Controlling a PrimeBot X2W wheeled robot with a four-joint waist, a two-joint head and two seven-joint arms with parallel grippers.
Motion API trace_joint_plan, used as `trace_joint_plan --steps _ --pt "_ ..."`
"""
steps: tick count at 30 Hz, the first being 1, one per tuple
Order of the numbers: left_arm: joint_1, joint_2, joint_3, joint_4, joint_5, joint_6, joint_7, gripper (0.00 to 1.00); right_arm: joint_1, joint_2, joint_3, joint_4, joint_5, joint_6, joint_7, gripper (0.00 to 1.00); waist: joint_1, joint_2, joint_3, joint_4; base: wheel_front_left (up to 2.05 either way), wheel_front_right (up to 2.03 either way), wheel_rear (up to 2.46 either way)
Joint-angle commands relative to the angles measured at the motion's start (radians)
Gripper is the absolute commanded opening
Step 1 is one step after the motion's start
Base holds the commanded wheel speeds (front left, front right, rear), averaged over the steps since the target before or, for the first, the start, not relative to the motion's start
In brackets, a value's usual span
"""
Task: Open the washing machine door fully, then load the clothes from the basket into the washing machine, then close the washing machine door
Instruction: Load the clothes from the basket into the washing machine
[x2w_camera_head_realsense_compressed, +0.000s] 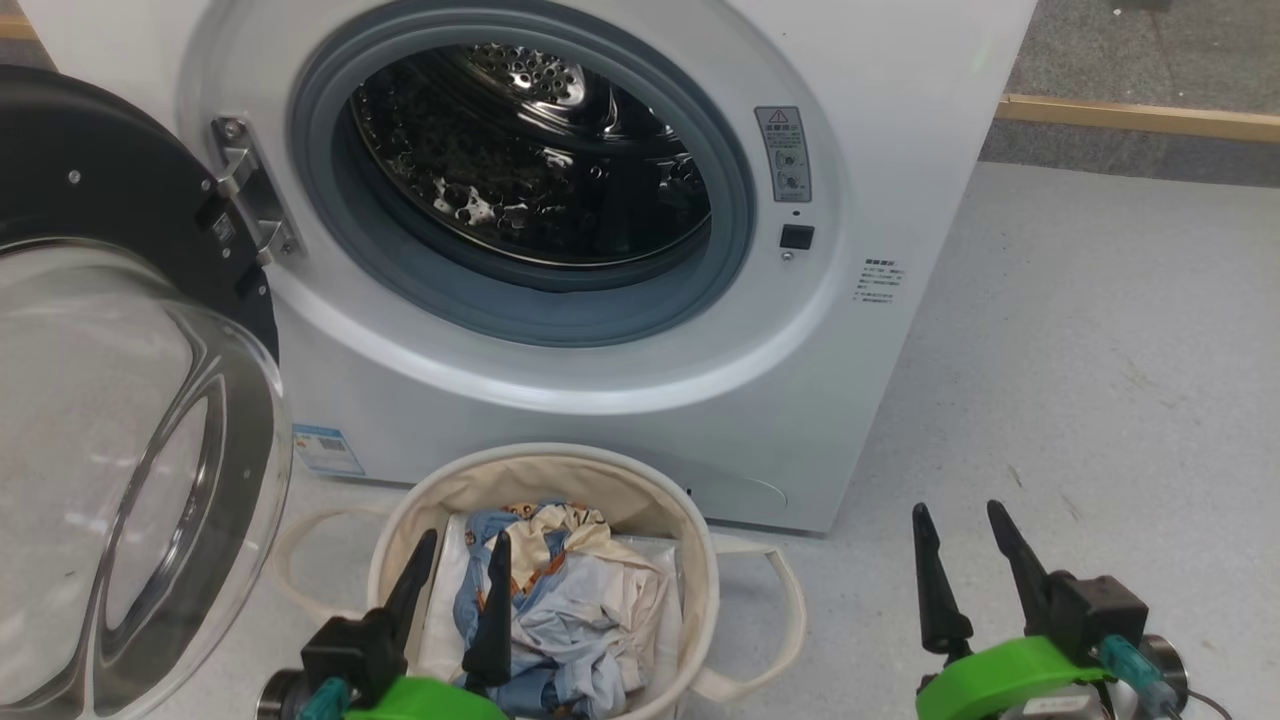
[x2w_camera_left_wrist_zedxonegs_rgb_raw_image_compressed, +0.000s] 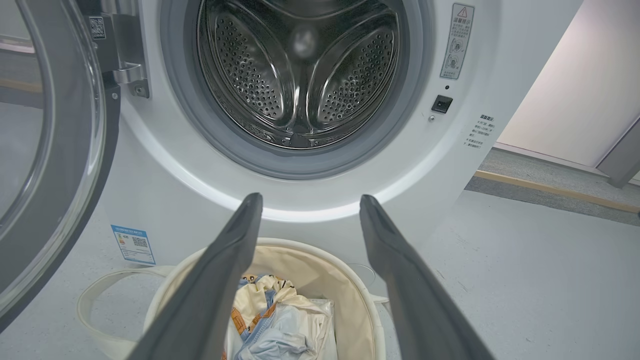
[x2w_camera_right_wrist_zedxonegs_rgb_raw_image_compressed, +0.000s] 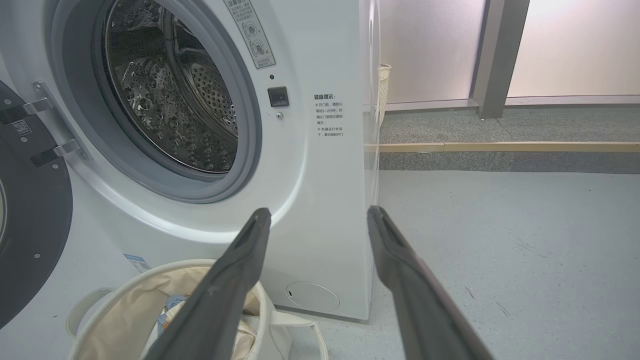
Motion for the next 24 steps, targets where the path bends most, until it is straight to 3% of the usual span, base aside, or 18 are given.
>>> trace_joint_plan --steps 1,17,24 --pt "-0.04 0.005 0.033 -0.027 0.01 0.001 -0.005 1.0 -0.034 -0.005 0.026 -0.035 0.001 0.0 -0.013 1.0 0.0 0.0 0.0 -0.001 0.0 0.0 0.0" --pt "-0.074 0.004 0.031 0.069 0.059 0.0 -0.005 1.0 -0.032 -0.005 0.062 -0.048 -0.016 0.0 -0.013 1.0 0.0 0.0 0.062 -0.036 0.0 0.0 0.0" --pt "-0.215 0.005 -0.003 0.353 0.058 -0.039 0.002 1.0 -0.08 -0.005 0.034 -0.082 -0.044 0.0 -0.013 1.0 0.0 0.0 0.181 -0.07 0.0 0.0 0.0"
